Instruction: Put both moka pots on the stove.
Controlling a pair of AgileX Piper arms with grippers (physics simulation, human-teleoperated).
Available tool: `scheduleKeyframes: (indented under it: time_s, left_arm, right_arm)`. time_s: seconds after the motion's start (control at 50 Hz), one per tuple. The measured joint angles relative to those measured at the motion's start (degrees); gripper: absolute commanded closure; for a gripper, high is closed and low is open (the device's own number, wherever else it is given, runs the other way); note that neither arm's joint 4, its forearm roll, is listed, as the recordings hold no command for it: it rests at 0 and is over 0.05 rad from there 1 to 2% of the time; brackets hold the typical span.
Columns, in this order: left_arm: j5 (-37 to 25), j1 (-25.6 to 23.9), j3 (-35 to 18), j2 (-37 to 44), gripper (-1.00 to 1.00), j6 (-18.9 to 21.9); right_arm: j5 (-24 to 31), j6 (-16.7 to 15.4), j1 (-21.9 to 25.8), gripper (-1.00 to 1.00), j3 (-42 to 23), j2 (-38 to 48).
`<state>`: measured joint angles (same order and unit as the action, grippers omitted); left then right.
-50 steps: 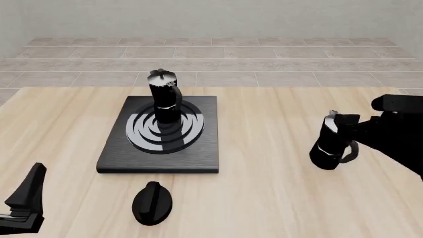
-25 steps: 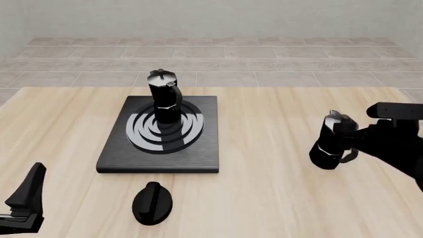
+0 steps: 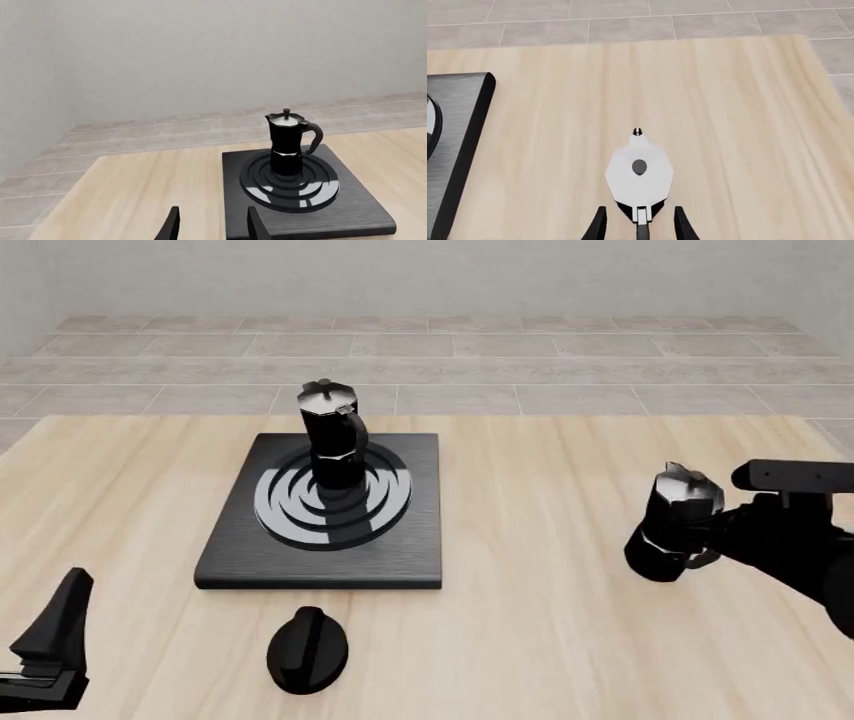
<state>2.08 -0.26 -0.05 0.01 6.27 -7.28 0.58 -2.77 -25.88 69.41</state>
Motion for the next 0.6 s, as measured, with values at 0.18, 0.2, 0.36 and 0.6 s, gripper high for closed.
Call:
scheduleKeyframes:
  time_s: [0.18,0.2,0.36,0.6]
  left_arm:
    - [-0.08,-0.04,0.00,0.00,-1.00,0.13]
    - [-0.09,-0.05,0.00,0.00,-1.00,0.15]
    - [-0.16,-0.08,0.01,0.00,-1.00,0.28]
    - [-0.20,-0.08,0.01,0.00,-1.00,0.37]
  right_arm:
    - [-1.41,-0.22,-0.03,-1.00,0.56,1.94]
    - [-1.63,-0.24,-0.02,-1.00,0.63,2.23]
    - [-2.99,-0.33,0.04,-1.00,0.97,4.22]
    - [-4.50,-0.52,-0.30,-1.00,1.10,6.49]
